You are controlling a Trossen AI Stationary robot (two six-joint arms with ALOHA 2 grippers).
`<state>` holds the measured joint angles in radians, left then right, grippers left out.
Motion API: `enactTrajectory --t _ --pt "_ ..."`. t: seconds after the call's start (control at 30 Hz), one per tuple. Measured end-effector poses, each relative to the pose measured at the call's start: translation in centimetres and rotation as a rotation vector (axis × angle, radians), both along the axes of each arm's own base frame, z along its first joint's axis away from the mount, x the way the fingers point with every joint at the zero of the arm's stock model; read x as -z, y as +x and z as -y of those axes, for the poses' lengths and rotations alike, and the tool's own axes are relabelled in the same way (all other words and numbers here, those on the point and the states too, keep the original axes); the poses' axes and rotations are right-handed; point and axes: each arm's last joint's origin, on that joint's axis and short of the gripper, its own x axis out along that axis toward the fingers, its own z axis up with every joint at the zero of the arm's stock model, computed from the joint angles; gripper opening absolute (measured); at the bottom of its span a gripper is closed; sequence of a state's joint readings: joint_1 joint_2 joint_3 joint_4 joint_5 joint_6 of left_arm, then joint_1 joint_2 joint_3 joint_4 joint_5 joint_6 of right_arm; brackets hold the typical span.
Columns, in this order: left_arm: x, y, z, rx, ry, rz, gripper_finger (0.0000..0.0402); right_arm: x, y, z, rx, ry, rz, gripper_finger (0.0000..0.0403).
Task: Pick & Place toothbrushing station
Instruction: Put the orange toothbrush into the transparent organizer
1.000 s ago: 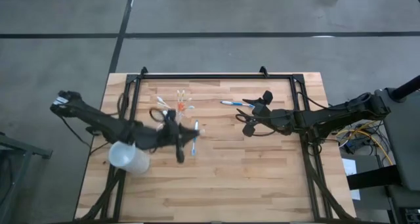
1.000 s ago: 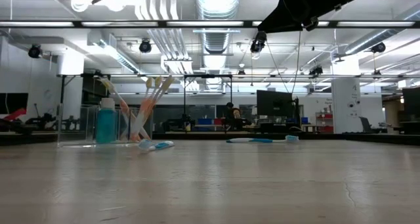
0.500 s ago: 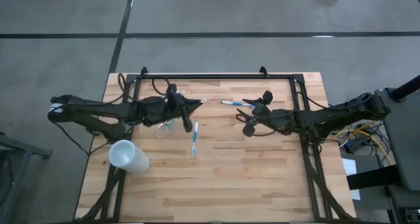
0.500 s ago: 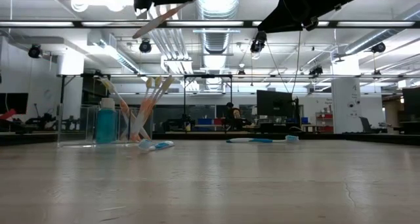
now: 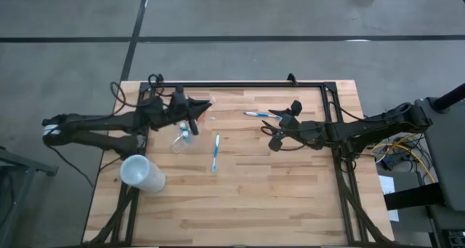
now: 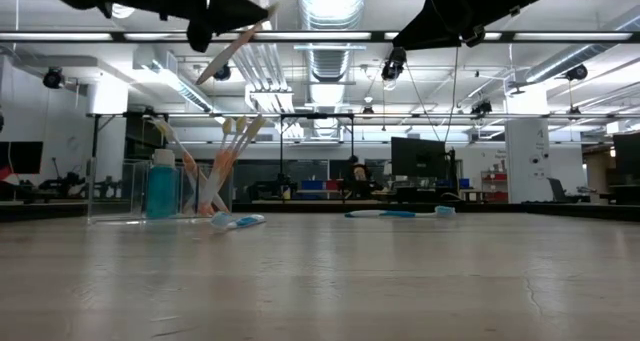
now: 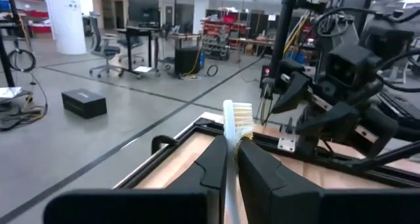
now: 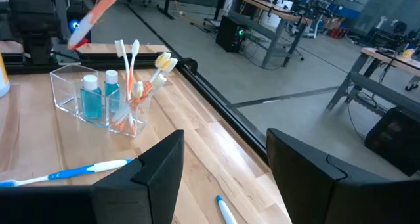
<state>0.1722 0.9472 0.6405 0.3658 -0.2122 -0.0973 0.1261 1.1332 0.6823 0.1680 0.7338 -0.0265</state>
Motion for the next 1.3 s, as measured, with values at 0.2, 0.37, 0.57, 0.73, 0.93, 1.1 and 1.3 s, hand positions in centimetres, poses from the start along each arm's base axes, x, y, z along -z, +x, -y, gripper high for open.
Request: enactTrajectory --t 0.2,0.37,0.57,0.73,0.93,1.1,1.3 --pt "1.5 -1.3 -2.8 0.004 -0.042 -0.038 0.0028 0.0 0.0 0.0 0.0 0.0 0.0 0.021" --pt "2.3 -2.3 -5.3 0.09 -0.058 0.021 0.0026 0.0 0.0 0.0 0.0 0.0 0.0 0.021" --pt "3.5 -3.4 -6.6 0.176 -0.039 0.092 0.0033 0.0 0.0 0.0 0.0 0.0 0.001 0.021" --pt "5.4 -3.6 -6.6 0.192 -0.015 0.116 0.0025 0.0 0.0 0.0 0.0 0.0 0.0 0.021" --pt "7.7 -4.2 -6.2 0.195 0.03 0.164 0.0035 0.0 0.0 0.0 0.0 0.0 0.0 0.021" --pt "9.3 -4.3 -6.1 0.18 0.076 0.118 0.0033 0.0 0.0 0.0 0.0 0.0 0.0 0.021" --pt "10.1 -3.9 -6.8 0.15 0.107 0.084 0.0028 0.0 0.0 0.0 0.0 0.0 0.0 0.021"
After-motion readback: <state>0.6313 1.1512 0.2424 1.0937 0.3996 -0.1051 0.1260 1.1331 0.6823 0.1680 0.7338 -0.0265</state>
